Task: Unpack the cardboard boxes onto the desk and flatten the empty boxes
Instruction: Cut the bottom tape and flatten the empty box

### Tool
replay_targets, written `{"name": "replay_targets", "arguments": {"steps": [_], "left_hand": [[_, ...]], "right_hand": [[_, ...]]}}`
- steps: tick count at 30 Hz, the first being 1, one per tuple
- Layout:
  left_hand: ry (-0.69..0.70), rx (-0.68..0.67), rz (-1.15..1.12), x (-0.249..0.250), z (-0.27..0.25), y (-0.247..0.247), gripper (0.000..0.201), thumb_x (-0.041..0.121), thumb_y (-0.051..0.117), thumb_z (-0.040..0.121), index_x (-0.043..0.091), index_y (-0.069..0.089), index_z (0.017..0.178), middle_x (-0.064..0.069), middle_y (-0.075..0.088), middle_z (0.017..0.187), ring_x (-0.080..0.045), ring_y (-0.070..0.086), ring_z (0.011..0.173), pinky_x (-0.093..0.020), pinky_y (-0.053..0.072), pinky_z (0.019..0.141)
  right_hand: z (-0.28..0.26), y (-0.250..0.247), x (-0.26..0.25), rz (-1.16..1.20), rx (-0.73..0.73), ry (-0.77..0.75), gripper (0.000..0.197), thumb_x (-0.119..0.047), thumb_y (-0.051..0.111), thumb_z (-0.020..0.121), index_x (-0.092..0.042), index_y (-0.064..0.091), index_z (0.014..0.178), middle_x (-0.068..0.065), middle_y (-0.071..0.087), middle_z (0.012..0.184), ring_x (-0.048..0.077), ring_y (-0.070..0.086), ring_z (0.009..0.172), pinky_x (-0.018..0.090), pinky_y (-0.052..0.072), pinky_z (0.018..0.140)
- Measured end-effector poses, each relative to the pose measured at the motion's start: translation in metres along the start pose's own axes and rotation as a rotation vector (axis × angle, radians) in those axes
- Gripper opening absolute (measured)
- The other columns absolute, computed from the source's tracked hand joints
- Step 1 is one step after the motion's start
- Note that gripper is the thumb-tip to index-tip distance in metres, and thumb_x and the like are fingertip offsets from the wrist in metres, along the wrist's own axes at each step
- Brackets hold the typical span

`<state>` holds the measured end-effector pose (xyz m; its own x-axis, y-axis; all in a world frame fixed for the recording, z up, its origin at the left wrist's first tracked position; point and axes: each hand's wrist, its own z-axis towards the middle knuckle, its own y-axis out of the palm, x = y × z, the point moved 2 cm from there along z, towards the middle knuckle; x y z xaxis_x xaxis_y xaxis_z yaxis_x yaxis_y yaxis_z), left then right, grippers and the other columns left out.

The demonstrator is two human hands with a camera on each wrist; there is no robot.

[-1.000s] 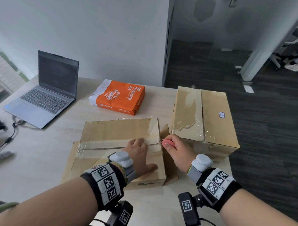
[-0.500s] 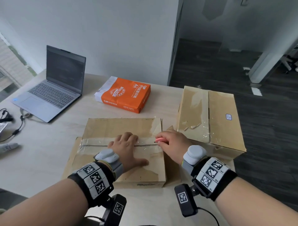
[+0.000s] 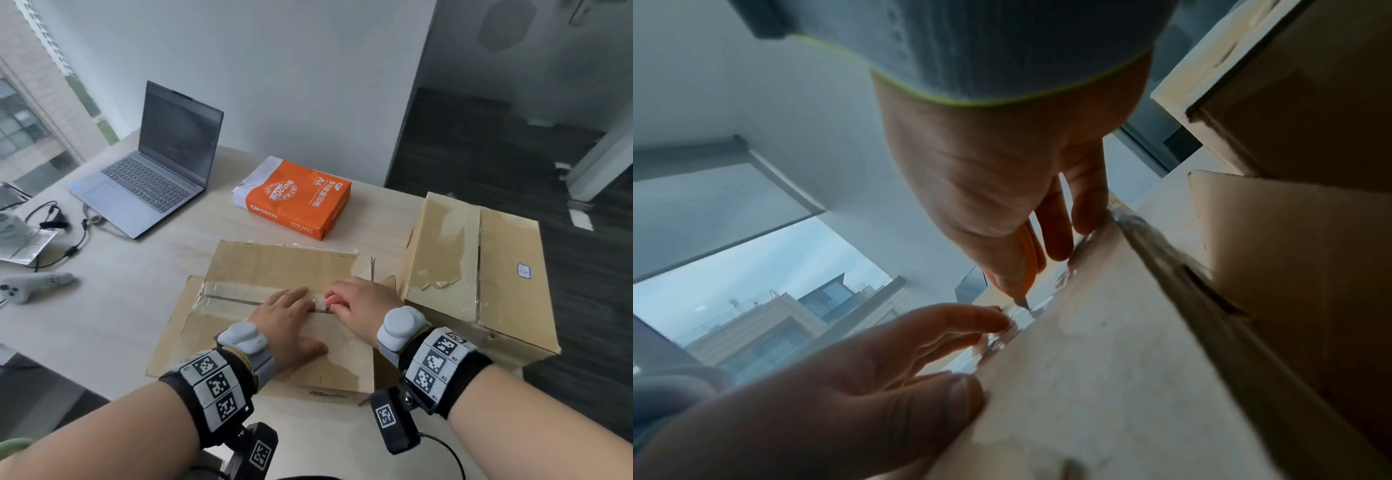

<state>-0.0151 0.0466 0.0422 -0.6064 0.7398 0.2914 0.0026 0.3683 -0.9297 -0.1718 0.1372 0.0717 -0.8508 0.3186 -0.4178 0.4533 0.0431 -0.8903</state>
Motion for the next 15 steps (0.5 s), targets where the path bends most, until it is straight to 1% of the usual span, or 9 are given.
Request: {"name": "replay_targets", "arguments": {"steps": [3, 5, 7, 9, 10, 12, 15], "left_hand": [[0.007, -0.003, -0.006, 0.0, -0.001, 0.001, 0.081, 0.074, 0.06, 0.074, 0.04, 0.041, 0.145, 0.015, 0.022, 0.166, -0.012, 0.016, 0.154, -0.034, 0.026, 0.121], [0.009, -0.007, -0.008, 0.0, -0.002, 0.0, 0.081, 0.074, 0.059, 0.075, 0.04, 0.04, 0.147, 0.015, 0.021, 0.166, -0.012, 0.015, 0.154, -0.034, 0.026, 0.121], [0.01, -0.01, -0.004, 0.0, -0.002, -0.001, 0.082, 0.074, 0.058, 0.076, 0.04, 0.039, 0.147, 0.016, 0.02, 0.166, -0.012, 0.014, 0.154, -0.035, 0.027, 0.122], [0.011, -0.015, 0.007, 0.0, -0.002, -0.002, 0.082, 0.076, 0.057, 0.075, 0.04, 0.039, 0.147, 0.017, 0.019, 0.166, -0.012, 0.014, 0.154, -0.036, 0.026, 0.122], [0.012, -0.019, 0.014, 0.0, -0.002, -0.002, 0.083, 0.077, 0.057, 0.075, 0.04, 0.039, 0.147, 0.018, 0.018, 0.166, -0.012, 0.014, 0.153, -0.036, 0.026, 0.122], [0.014, -0.037, 0.025, -0.001, -0.001, -0.003, 0.083, 0.079, 0.055, 0.074, 0.041, 0.04, 0.146, 0.019, 0.018, 0.166, -0.012, 0.014, 0.153, -0.038, 0.025, 0.121], [0.011, -0.058, 0.043, -0.001, -0.001, -0.006, 0.083, 0.08, 0.056, 0.073, 0.041, 0.042, 0.145, 0.019, 0.019, 0.164, -0.013, 0.016, 0.152, -0.04, 0.028, 0.118]], "right_hand": [[0.003, 0.004, -0.002, -0.101, -0.044, -0.058, 0.015, -0.029, 0.05, 0.099, -0.028, 0.06, 0.111, -0.004, 0.062, 0.111, 0.023, 0.059, 0.103, 0.033, 0.045, 0.08], [0.006, 0.005, -0.004, -0.143, -0.068, -0.086, 0.016, -0.027, 0.049, 0.099, -0.026, 0.06, 0.111, -0.002, 0.061, 0.113, 0.025, 0.058, 0.103, 0.034, 0.045, 0.08], [0.007, 0.002, -0.005, -0.165, -0.089, -0.092, 0.017, -0.026, 0.048, 0.1, -0.024, 0.06, 0.112, 0.001, 0.061, 0.115, 0.027, 0.058, 0.104, 0.034, 0.045, 0.08], [0.005, -0.005, -0.003, -0.199, -0.105, -0.088, 0.018, -0.024, 0.048, 0.099, -0.022, 0.06, 0.112, 0.002, 0.059, 0.116, 0.029, 0.059, 0.103, 0.033, 0.044, 0.078], [0.005, -0.007, -0.001, -0.21, -0.115, -0.082, 0.018, -0.023, 0.048, 0.099, -0.021, 0.06, 0.111, 0.003, 0.059, 0.116, 0.029, 0.059, 0.102, 0.033, 0.046, 0.078], [0.002, -0.011, 0.006, -0.209, -0.137, -0.056, 0.018, -0.021, 0.049, 0.097, -0.02, 0.061, 0.11, 0.002, 0.059, 0.115, 0.027, 0.06, 0.101, 0.034, 0.049, 0.08], [-0.003, -0.014, 0.011, -0.153, -0.136, -0.044, 0.019, -0.021, 0.05, 0.096, -0.02, 0.062, 0.11, -0.002, 0.058, 0.112, 0.023, 0.06, 0.1, 0.031, 0.047, 0.079]]}}
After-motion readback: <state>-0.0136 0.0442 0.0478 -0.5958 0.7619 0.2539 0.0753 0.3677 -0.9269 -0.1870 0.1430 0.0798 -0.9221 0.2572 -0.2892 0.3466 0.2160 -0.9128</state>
